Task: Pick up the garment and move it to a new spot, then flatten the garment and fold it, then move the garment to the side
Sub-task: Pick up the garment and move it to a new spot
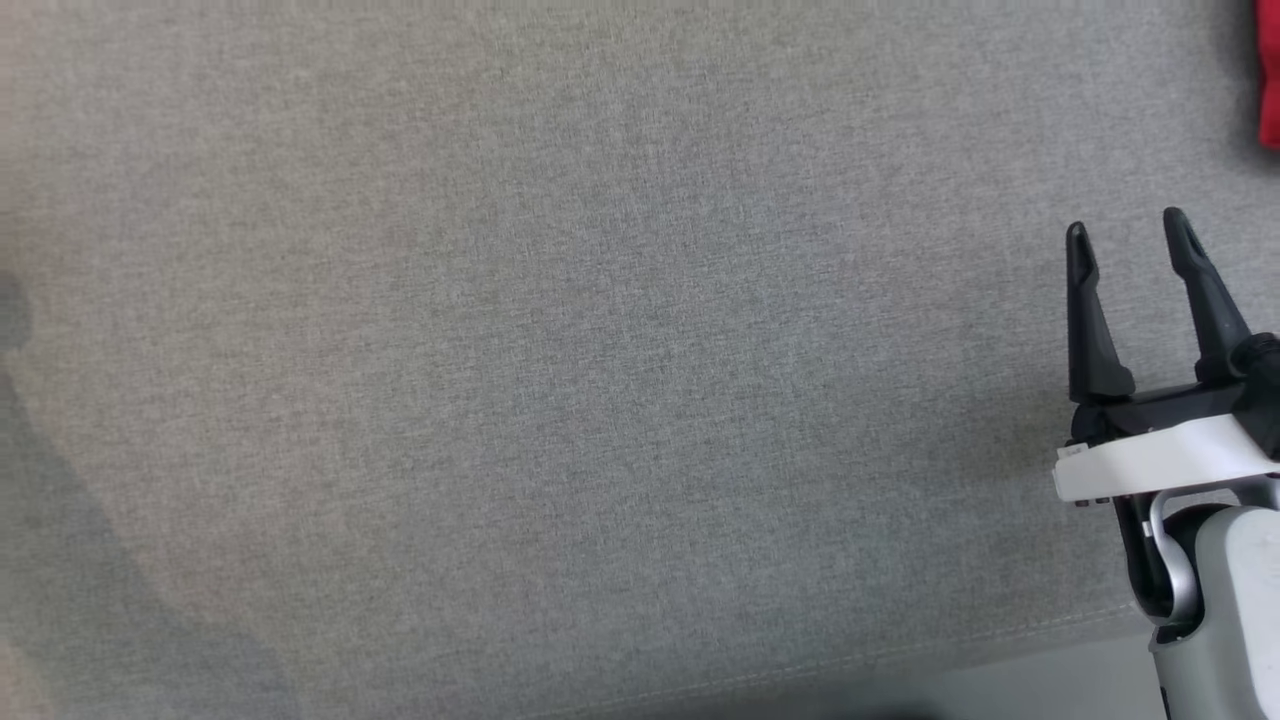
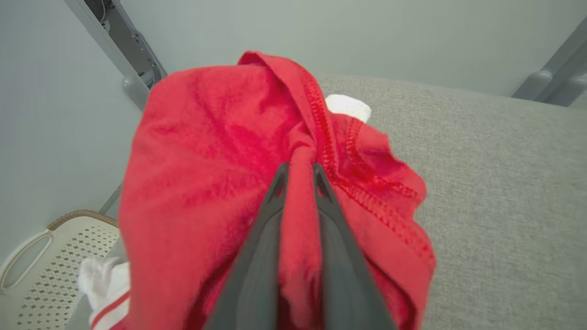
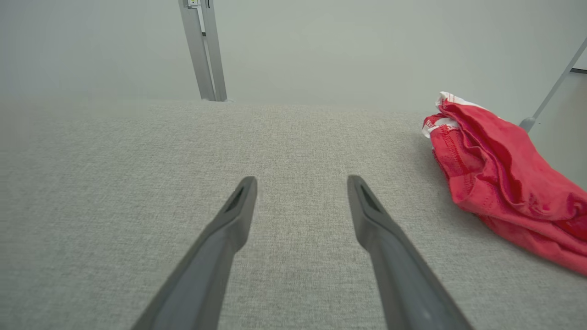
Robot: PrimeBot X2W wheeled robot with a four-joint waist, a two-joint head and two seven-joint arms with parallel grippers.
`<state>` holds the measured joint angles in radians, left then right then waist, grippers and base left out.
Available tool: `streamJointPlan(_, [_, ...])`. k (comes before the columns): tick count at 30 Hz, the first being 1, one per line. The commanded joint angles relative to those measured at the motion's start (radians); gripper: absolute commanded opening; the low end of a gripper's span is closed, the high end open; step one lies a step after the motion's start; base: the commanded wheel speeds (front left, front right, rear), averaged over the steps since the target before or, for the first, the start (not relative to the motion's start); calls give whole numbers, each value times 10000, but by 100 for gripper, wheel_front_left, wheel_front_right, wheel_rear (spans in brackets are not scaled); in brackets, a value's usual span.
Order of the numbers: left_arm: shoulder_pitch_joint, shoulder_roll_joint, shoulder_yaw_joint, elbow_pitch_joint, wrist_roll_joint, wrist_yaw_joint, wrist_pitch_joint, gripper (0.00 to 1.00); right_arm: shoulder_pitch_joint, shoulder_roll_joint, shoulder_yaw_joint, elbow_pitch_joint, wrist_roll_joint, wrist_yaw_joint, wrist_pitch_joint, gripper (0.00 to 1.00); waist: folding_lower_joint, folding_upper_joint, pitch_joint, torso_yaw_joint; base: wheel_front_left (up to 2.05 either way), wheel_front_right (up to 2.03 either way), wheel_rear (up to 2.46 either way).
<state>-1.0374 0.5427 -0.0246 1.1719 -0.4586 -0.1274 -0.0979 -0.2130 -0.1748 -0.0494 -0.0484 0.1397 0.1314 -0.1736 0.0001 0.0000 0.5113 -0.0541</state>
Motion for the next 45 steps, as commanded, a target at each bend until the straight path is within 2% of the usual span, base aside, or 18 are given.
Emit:
streamJointPlan(1, [-210, 100, -52, -75, 68, -26, -216, 0, -57, 24, 57, 103, 96, -17, -84, 100, -1, 0, -417, 37, 0, 0, 0])
streamJointPlan(6, [-514, 140, -331, -434, 152, -40, -872, 0, 22, 137, 253, 494, 169, -16, -230, 100, -1, 0, -1115, -4, 0, 0, 0])
streamJointPlan(13, [-1212, -117, -1207, -1851, 248, -40, -1170, 0, 211, 338, 434, 1103, 364, -16, -488, 100, -1, 0, -2014, -289, 0, 0, 0])
streamJointPlan(18, [-1688, -401, -1891, -3320, 180, -42, -806, 0, 262, 536, 535, 1493, 519, -16, -667, 100, -1, 0, -2453, -703, 0, 0, 0])
streamJointPlan(23, [-2229, -791, -2613, -5374, 108, -41, -12, 0, 312, 755, 554, 1819, 660, -16, -837, 100, -1, 0, -2680, -1344, 0, 0, 0])
streamJointPlan(30, [-2559, -1795, -3349, -7345, -85, 11, 1084, 0, 93, 985, 729, 2180, 805, -16, -923, 100, -1, 0, -2697, -2399, 0, 0, 0])
streamJointPlan(35, [-2082, -2598, -3893, -8045, -182, 98, 1376, 0, 65, 1145, 773, 2194, 921, -16, -920, 100, -1, 0, -2632, -3049, 0, 0, 0])
streamJointPlan(38, [-1555, -2896, -4224, -8291, -207, 124, 1291, 0, 109, 1176, 772, 2142, 960, -16, -922, 100, -1, 0, -2612, -3326, 0, 0, 0])
streamJointPlan(45, [279, -3118, -4745, -8388, -323, 321, 1056, 0, 258, 1232, 699, 2078, 1029, -16, -925, 100, -1, 0, -2582, -3417, 0, 0, 0])
